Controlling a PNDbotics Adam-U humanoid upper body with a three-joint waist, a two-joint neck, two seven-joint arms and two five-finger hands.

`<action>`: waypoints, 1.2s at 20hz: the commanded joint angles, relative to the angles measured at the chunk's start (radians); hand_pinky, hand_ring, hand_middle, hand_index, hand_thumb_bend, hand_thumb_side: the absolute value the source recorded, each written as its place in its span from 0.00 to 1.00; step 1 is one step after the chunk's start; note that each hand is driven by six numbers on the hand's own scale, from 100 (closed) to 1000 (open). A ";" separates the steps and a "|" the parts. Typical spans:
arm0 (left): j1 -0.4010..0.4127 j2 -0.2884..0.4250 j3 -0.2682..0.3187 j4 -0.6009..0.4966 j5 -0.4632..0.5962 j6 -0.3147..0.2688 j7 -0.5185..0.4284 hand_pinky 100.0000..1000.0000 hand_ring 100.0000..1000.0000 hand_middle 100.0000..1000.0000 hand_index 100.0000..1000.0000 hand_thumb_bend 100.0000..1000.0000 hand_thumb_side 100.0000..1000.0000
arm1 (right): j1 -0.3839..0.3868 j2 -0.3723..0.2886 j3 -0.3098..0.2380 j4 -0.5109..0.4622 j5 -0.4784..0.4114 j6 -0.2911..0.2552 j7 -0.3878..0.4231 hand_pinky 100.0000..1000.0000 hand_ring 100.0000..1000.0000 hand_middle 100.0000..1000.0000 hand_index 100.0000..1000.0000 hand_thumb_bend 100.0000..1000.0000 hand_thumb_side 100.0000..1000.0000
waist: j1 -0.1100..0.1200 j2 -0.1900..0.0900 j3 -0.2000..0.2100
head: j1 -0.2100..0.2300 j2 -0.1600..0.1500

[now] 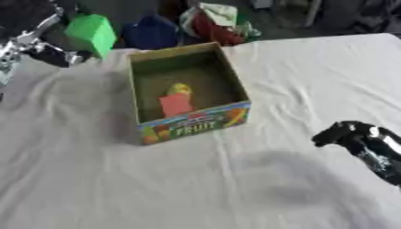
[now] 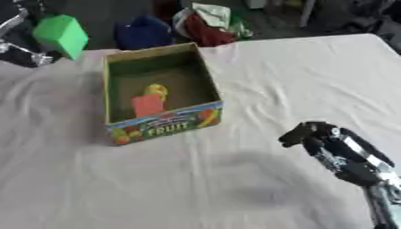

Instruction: Pick up objects on the table and place them in the box.

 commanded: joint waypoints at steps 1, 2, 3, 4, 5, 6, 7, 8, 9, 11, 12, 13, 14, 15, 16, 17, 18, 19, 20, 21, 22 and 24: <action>-0.039 -0.035 -0.023 -0.005 -0.015 -0.020 -0.023 0.59 0.49 0.48 0.68 0.15 0.05 | -0.009 -0.006 0.001 -0.008 -0.007 0.000 0.005 0.70 0.72 0.55 0.62 0.00 0.55 | -0.003 -0.019 -0.005 | 0.006 0.007; -0.046 -0.054 -0.029 0.005 -0.024 -0.025 -0.027 0.59 0.49 0.48 0.68 0.15 0.05 | -0.009 -0.006 0.002 -0.008 -0.006 -0.001 0.006 0.70 0.72 0.55 0.62 0.00 0.55 | -0.003 -0.019 -0.008 | 0.008 0.008; -0.051 -0.072 -0.033 0.018 -0.034 -0.029 -0.030 0.59 0.49 0.48 0.68 0.14 0.06 | -0.010 -0.004 0.004 -0.008 -0.007 -0.001 0.007 0.70 0.72 0.55 0.62 0.00 0.55 | -0.003 -0.019 -0.011 | 0.012 0.007; -0.055 -0.088 -0.037 0.031 -0.045 -0.033 -0.032 0.59 0.49 0.48 0.69 0.14 0.06 | -0.011 -0.003 0.005 -0.008 -0.007 -0.001 0.009 0.70 0.72 0.55 0.62 0.00 0.55 | -0.003 -0.018 -0.015 | 0.017 0.004; -0.058 -0.102 -0.039 0.045 -0.056 -0.037 -0.033 0.59 0.49 0.48 0.69 0.14 0.06 | -0.011 -0.002 0.006 -0.008 -0.008 0.000 0.010 0.70 0.72 0.55 0.62 0.00 0.55 | -0.003 -0.018 -0.017 | 0.021 0.003; -0.061 -0.116 -0.040 0.061 -0.068 -0.041 -0.034 0.59 0.49 0.49 0.69 0.14 0.07 | -0.011 -0.001 0.006 -0.008 -0.008 0.000 0.010 0.70 0.72 0.55 0.62 0.00 0.55 | -0.003 -0.018 -0.019 | 0.026 0.001; -0.063 -0.129 -0.040 0.077 -0.079 -0.043 -0.034 0.59 0.49 0.49 0.69 0.13 0.07 | -0.011 -0.002 0.007 -0.007 -0.007 0.000 0.011 0.70 0.72 0.55 0.62 0.00 0.56 | -0.003 -0.018 -0.021 | 0.032 0.000; -0.065 -0.141 -0.039 0.093 -0.090 -0.046 -0.034 0.59 0.49 0.49 0.69 0.13 0.08 | -0.011 -0.001 0.008 -0.007 -0.007 0.000 0.012 0.70 0.72 0.55 0.62 0.00 0.56 | -0.003 -0.017 -0.023 | 0.040 -0.001; -0.066 -0.152 -0.038 0.108 -0.101 -0.048 -0.032 0.59 0.49 0.49 0.69 0.13 0.08 | -0.011 -0.001 0.008 -0.007 -0.007 0.000 0.012 0.70 0.72 0.55 0.62 0.00 0.56 | -0.003 -0.017 -0.024 | 0.048 -0.002; -0.067 -0.167 -0.037 0.132 -0.120 -0.055 -0.029 0.59 0.49 0.49 0.70 0.13 0.09 | -0.012 0.000 0.009 -0.007 -0.008 0.000 0.013 0.70 0.72 0.55 0.62 0.00 0.55 | -0.002 -0.017 -0.028 | 0.068 -0.004; -0.068 -0.173 -0.038 0.141 -0.129 -0.059 -0.028 0.59 0.49 0.50 0.71 0.14 0.09 | -0.012 0.000 0.009 -0.007 -0.008 0.000 0.013 0.70 0.72 0.55 0.62 0.00 0.56 | -0.002 -0.016 -0.029 | 0.075 -0.004; -0.068 -0.179 -0.039 0.148 -0.137 -0.063 -0.026 0.59 0.49 0.50 0.71 0.14 0.09 | -0.012 0.000 0.009 -0.007 -0.007 0.000 0.014 0.70 0.72 0.55 0.62 0.00 0.56 | -0.002 -0.016 -0.030 | 0.080 -0.003; -0.069 -0.184 -0.041 0.152 -0.145 -0.066 -0.025 0.59 0.50 0.50 0.72 0.15 0.10 | -0.012 0.000 0.009 -0.007 -0.007 0.001 0.014 0.70 0.72 0.55 0.62 0.00 0.56 | -0.001 -0.016 -0.030 | 0.084 -0.003; -0.070 -0.190 -0.043 0.156 -0.152 -0.068 -0.025 0.59 0.50 0.50 0.72 0.15 0.10 | -0.011 0.000 0.010 -0.007 -0.006 0.000 0.015 0.70 0.72 0.55 0.62 0.00 0.56 | -0.001 -0.016 -0.031 | 0.087 -0.003; -0.070 -0.195 -0.046 0.158 -0.160 -0.070 -0.026 0.60 0.51 0.51 0.73 0.16 0.10 | -0.012 0.000 0.010 -0.006 -0.006 0.000 0.015 0.70 0.72 0.55 0.62 0.00 0.56 | -0.001 -0.015 -0.032 | 0.088 -0.004; -0.071 -0.201 -0.049 0.162 -0.169 -0.072 -0.029 0.60 0.51 0.51 0.74 0.17 0.10 | -0.013 0.001 0.010 -0.007 -0.006 0.000 0.015 0.70 0.72 0.55 0.62 0.00 0.56 | -0.001 -0.015 -0.033 | 0.089 -0.004; -0.071 -0.206 -0.051 0.165 -0.177 -0.074 -0.033 0.60 0.52 0.53 0.75 0.19 0.13 | -0.013 0.001 0.011 -0.007 -0.006 0.000 0.015 0.70 0.72 0.55 0.62 0.00 0.56 | -0.001 -0.014 -0.034 | 0.088 -0.005; -0.070 -0.210 -0.053 0.169 -0.184 -0.078 -0.038 0.61 0.52 0.53 0.76 0.21 0.15 | -0.014 0.001 0.011 -0.007 -0.006 0.000 0.015 0.70 0.72 0.55 0.62 0.00 0.56 | -0.001 -0.014 -0.035 | 0.088 -0.005; -0.070 -0.213 -0.054 0.172 -0.187 -0.082 -0.045 0.62 0.54 0.55 0.78 0.25 0.21 | -0.013 0.001 0.011 -0.007 -0.006 0.000 0.015 0.70 0.72 0.55 0.62 0.00 0.56 | -0.001 -0.013 -0.035 | 0.087 -0.006; -0.069 -0.215 -0.054 0.175 -0.189 -0.085 -0.055 0.63 0.55 0.56 0.80 0.26 0.23 | -0.013 0.002 0.010 -0.006 -0.006 0.000 0.015 0.70 0.72 0.55 0.62 0.00 0.56 | -0.001 -0.013 -0.036 | 0.085 -0.006; -0.069 -0.215 -0.054 0.177 -0.190 -0.087 -0.066 0.64 0.56 0.59 0.83 0.31 0.28 | -0.012 0.002 0.010 -0.006 -0.005 0.000 0.015 0.70 0.72 0.55 0.62 0.00 0.56 | -0.002 -0.013 -0.037 | 0.083 -0.007; -0.068 -0.212 -0.051 0.171 -0.188 -0.090 -0.081 0.65 0.57 0.61 0.86 0.39 0.37 | -0.012 0.001 0.009 -0.006 -0.005 -0.001 0.014 0.70 0.72 0.55 0.62 0.00 0.56 | -0.002 -0.013 -0.036 | 0.079 -0.008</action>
